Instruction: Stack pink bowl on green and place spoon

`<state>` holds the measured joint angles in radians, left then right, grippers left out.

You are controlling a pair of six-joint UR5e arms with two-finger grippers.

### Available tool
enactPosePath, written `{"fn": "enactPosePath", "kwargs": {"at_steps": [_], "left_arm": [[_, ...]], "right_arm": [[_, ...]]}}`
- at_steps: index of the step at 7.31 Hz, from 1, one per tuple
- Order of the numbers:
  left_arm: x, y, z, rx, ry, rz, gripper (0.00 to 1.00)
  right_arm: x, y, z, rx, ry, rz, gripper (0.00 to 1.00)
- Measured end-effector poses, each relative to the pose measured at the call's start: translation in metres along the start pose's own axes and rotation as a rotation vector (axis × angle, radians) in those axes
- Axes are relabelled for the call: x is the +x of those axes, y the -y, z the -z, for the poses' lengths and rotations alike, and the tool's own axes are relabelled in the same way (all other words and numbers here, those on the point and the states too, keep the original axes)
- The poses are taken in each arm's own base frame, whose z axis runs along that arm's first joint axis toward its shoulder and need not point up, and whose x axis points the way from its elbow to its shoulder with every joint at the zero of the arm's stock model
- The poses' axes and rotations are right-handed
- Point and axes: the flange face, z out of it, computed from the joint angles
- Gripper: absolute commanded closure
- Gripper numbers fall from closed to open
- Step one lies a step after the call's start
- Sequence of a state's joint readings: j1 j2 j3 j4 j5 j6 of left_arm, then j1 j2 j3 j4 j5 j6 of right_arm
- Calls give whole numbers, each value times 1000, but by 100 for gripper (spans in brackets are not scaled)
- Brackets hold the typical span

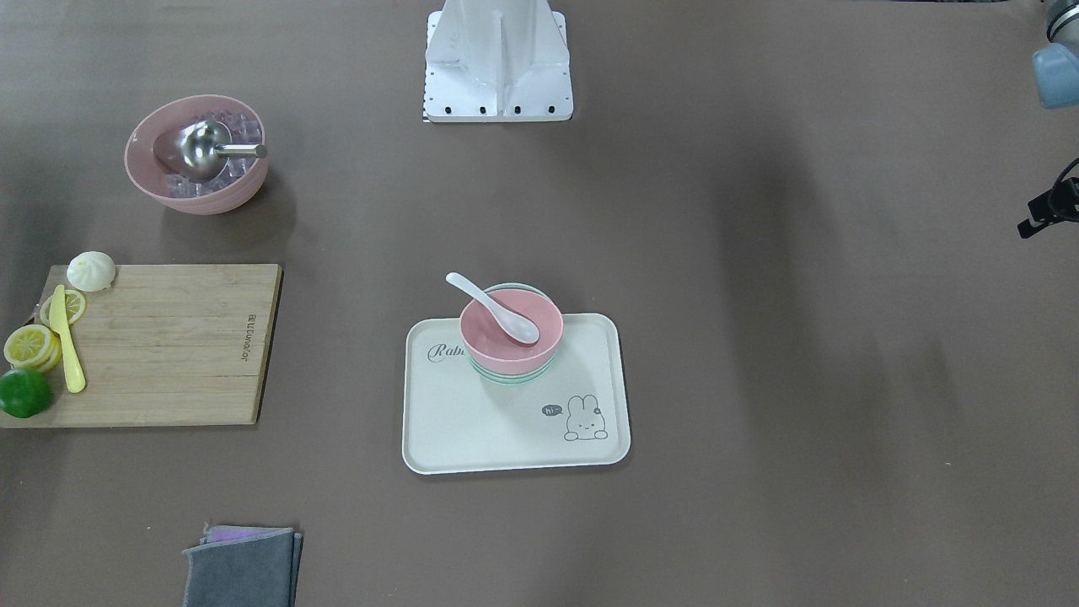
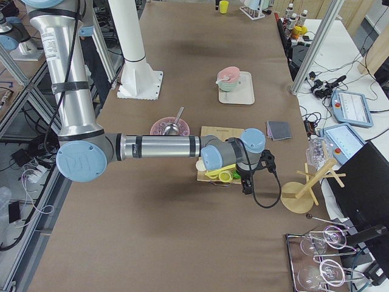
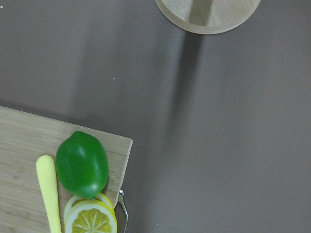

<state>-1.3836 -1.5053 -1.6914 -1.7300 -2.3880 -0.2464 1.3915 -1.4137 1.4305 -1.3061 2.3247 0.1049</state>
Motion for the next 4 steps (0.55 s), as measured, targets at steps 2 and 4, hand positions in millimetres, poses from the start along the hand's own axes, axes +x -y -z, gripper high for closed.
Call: {"fn": "enactPosePath", "kwargs": {"at_steps": [2,4], "left_arm": [[13,1,12,28,-14,-25,2],[25,1,22,48,-21,-47,2]], "right_arm": [[1,0,-1,0,-1,-4,0],[1,0,-1,1,-1,-8,0]]}}
